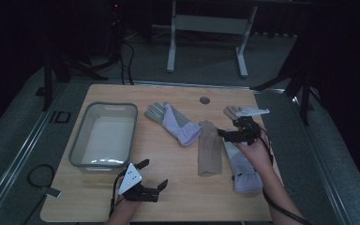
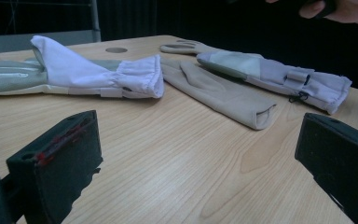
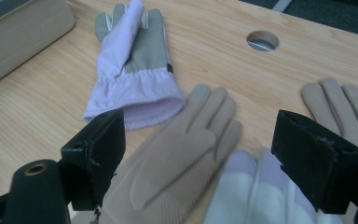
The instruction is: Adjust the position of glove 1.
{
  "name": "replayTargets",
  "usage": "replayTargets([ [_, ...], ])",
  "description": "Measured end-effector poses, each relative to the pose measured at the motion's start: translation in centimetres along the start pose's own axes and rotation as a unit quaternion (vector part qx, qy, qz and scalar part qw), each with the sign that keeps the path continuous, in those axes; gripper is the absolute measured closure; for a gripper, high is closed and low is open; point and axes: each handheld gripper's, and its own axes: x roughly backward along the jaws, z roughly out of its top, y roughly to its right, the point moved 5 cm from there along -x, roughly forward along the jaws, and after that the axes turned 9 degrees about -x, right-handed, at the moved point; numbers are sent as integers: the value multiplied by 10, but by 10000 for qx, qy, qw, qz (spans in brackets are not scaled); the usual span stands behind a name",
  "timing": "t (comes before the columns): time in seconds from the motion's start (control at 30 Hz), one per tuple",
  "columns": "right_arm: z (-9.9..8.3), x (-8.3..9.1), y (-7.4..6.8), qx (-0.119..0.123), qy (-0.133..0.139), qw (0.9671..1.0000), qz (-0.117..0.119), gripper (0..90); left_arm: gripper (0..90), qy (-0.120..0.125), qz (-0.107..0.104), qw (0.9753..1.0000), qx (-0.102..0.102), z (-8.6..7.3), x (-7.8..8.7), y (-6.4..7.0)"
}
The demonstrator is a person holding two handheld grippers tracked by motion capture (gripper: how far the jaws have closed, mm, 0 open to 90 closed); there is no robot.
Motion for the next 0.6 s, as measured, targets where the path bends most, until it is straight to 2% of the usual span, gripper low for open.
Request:
replayTargets([
  [0.07, 4, -11, -5, 105, -66, 9999, 43, 173, 4, 0, -16, 10000, 15, 0, 0, 0],
  [0.23, 9, -26, -13, 237, -159, 9995, 116, 196, 4, 3, -44, 10000, 47, 0, 0, 0],
  [0.27, 12, -33, -16, 275, -192, 9994, 121, 212, 4, 3, -42, 10000, 59, 0, 0, -1],
  [0.4, 15, -45, -21, 354, -290, 9988, 165, 217, 4, 15, -54, 10000, 77, 0, 0, -1],
  [0.6, 21, -74, -31, 442, -484, 9972, 357, 224, 4, 0, -55, 10000, 70, 0, 0, 0],
])
